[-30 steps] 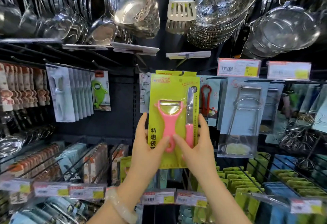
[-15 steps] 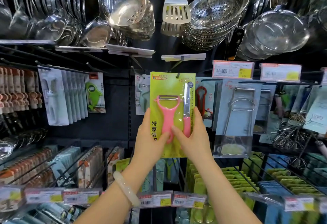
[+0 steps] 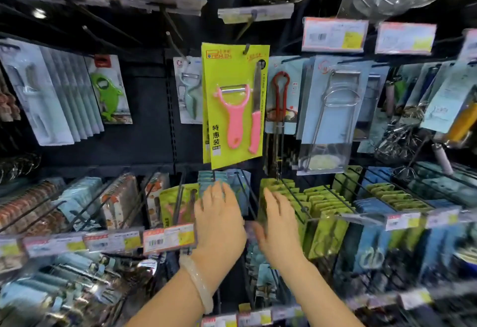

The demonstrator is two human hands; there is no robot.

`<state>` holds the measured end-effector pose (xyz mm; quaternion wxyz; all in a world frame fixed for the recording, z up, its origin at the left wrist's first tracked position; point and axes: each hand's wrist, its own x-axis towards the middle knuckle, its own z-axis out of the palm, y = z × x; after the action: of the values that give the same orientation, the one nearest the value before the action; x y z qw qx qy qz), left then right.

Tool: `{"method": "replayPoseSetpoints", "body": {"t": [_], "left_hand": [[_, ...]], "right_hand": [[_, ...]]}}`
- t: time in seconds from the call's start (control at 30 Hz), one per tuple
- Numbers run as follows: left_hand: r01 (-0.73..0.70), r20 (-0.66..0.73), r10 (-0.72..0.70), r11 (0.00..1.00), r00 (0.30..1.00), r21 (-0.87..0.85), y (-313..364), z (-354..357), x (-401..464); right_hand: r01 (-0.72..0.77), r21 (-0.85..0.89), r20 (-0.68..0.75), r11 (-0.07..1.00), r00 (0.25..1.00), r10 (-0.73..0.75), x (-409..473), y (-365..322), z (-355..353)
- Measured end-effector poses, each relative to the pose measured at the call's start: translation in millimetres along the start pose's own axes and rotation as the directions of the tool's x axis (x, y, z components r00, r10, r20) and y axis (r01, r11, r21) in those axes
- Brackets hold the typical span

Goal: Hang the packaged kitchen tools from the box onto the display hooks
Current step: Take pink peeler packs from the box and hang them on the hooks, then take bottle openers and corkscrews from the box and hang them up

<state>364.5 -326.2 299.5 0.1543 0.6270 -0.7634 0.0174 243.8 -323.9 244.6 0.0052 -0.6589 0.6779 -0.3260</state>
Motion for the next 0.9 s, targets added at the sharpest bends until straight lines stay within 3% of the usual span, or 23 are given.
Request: {"method": "replayPoseSetpoints", "body": {"t": [0.17,0.3,0.37,0.7,0.9], "left_hand": [[-0.361,0.039,0.36,0.93,0.932,0.068,22,44,-40],[-0.498,0.274,0.483,0.867,0.832,-0.018,38,81,-76],[-0.562,0.326,0.541,0.826,0.775,-0.036,43,107,-91],[-0.674,0.583,0.6,0.729,0.548,-0.117,79,179,-159],[-0.704,0.609,0.605,0.702,0.513,-0.105,106,195,-173]], "right_hand": [[-0.023,-0.13,-0.035,0.991,0.999,0.018,-74,42,23],[-0.172,-0.253,0.069,0.952,0.978,0.195,-125,68,29],[-0.236,-0.3,0.111,0.924,0.953,0.28,-152,81,32],[-0.478,-0.429,0.283,0.766,0.734,0.617,-258,117,31],[-0.506,-0.454,0.304,0.733,0.685,0.662,-280,149,20]]}}
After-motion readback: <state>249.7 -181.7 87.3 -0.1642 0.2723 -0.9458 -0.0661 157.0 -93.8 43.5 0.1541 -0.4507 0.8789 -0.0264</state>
